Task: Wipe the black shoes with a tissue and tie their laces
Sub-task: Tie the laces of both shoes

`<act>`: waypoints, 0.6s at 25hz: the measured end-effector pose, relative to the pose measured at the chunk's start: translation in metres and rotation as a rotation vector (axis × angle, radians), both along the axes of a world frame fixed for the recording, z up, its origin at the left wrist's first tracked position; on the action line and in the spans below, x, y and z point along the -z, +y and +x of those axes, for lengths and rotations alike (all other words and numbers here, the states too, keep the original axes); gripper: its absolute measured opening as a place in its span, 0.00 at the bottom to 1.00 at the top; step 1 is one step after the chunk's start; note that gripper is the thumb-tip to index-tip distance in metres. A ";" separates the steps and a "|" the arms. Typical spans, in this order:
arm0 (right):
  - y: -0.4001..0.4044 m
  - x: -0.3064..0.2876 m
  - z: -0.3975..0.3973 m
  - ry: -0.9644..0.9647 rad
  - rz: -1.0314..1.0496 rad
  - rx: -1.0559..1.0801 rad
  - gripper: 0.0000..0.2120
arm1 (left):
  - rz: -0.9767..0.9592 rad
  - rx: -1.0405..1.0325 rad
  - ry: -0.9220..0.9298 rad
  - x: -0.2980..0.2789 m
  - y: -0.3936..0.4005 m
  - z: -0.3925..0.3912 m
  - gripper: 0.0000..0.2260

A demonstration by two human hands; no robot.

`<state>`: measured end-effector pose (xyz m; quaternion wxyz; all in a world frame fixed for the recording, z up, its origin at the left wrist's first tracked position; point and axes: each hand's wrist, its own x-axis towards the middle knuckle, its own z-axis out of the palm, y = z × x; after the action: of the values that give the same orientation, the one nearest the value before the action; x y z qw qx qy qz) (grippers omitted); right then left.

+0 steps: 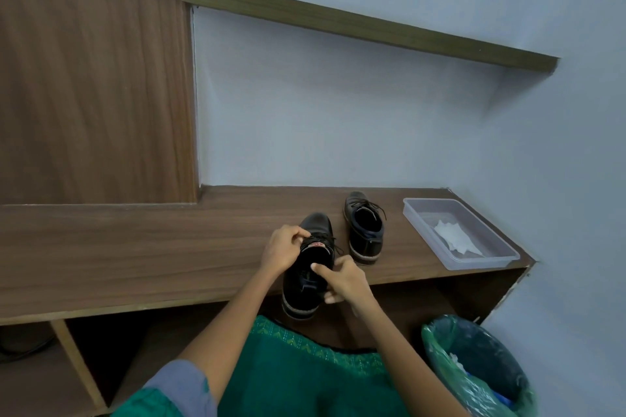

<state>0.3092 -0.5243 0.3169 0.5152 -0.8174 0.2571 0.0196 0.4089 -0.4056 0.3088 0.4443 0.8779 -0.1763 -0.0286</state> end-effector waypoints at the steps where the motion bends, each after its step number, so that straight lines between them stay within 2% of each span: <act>1: 0.001 -0.002 0.000 0.004 -0.011 0.009 0.17 | 0.045 0.039 -0.012 -0.001 -0.001 0.000 0.14; 5: -0.002 -0.001 0.002 -0.052 -0.205 0.042 0.05 | 0.184 0.155 -0.034 -0.006 -0.004 0.004 0.20; 7: -0.006 -0.005 0.006 -0.092 -0.287 0.042 0.03 | 0.200 0.178 -0.026 -0.009 -0.007 0.008 0.19; 12: -0.020 -0.021 0.049 -0.109 -0.429 0.044 0.17 | 0.059 0.062 -0.130 -0.012 -0.018 0.018 0.15; 15: -0.027 -0.030 0.086 -0.106 -0.461 0.055 0.19 | 0.002 0.049 -0.256 -0.012 -0.019 0.026 0.13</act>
<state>0.3956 -0.5517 0.3472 0.3278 -0.9061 0.2494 -0.0966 0.4353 -0.4244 0.3209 0.4166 0.8702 -0.2528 0.0727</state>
